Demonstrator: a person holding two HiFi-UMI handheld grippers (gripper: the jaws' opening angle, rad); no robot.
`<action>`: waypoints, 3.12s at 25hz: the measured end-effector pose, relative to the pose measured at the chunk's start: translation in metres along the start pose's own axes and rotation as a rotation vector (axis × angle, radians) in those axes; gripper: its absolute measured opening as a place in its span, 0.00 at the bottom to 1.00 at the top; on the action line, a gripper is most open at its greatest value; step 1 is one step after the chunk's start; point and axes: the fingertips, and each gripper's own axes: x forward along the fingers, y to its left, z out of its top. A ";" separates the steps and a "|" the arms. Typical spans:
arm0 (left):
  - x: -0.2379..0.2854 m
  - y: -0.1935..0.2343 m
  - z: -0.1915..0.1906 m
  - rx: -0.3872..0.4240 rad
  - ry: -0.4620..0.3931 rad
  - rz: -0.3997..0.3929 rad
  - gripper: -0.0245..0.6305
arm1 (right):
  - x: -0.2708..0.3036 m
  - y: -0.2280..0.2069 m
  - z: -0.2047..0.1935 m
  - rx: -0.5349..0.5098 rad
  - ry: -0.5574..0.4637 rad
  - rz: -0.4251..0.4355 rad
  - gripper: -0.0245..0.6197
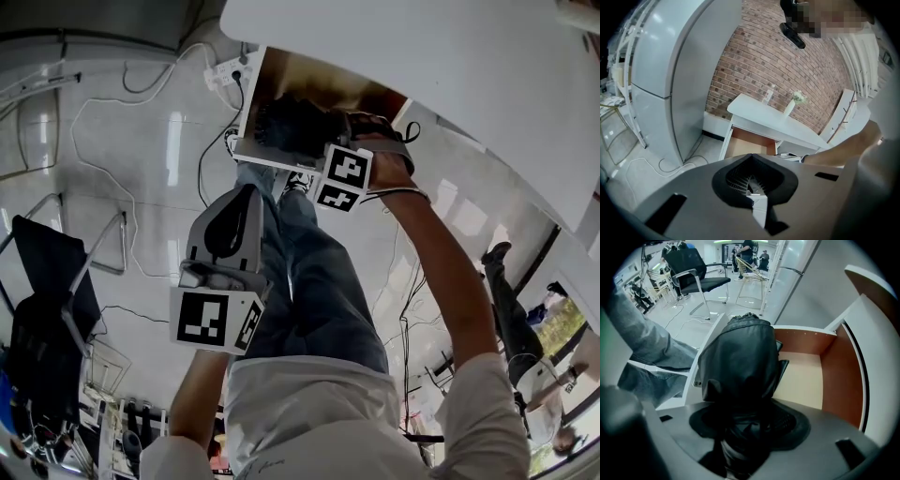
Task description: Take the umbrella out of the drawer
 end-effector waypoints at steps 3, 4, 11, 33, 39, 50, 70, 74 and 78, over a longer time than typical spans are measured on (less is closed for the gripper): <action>-0.003 -0.001 0.006 0.008 -0.003 0.006 0.06 | -0.005 0.001 0.000 0.026 -0.006 0.002 0.45; -0.004 -0.001 0.008 0.013 -0.004 0.008 0.06 | -0.007 0.000 0.000 0.034 -0.009 0.001 0.45; -0.020 0.002 0.018 0.038 -0.007 0.020 0.06 | -0.020 -0.001 0.003 0.080 -0.026 -0.009 0.45; -0.045 -0.035 0.042 0.030 -0.045 -0.007 0.06 | -0.068 -0.002 -0.002 0.162 -0.063 -0.027 0.45; -0.049 -0.049 0.056 0.019 -0.070 -0.011 0.06 | -0.080 -0.005 -0.007 0.180 -0.077 -0.038 0.45; -0.066 -0.069 0.074 0.026 -0.099 -0.029 0.06 | -0.107 0.000 -0.006 0.211 -0.110 -0.036 0.45; -0.089 -0.087 0.099 0.060 -0.140 -0.015 0.06 | -0.185 -0.008 0.003 0.290 -0.201 -0.074 0.45; -0.093 -0.092 0.103 0.070 -0.156 -0.017 0.06 | -0.199 -0.008 0.001 0.307 -0.223 -0.076 0.45; -0.100 -0.094 0.104 0.078 -0.164 -0.013 0.06 | -0.211 -0.004 -0.001 0.353 -0.242 -0.078 0.45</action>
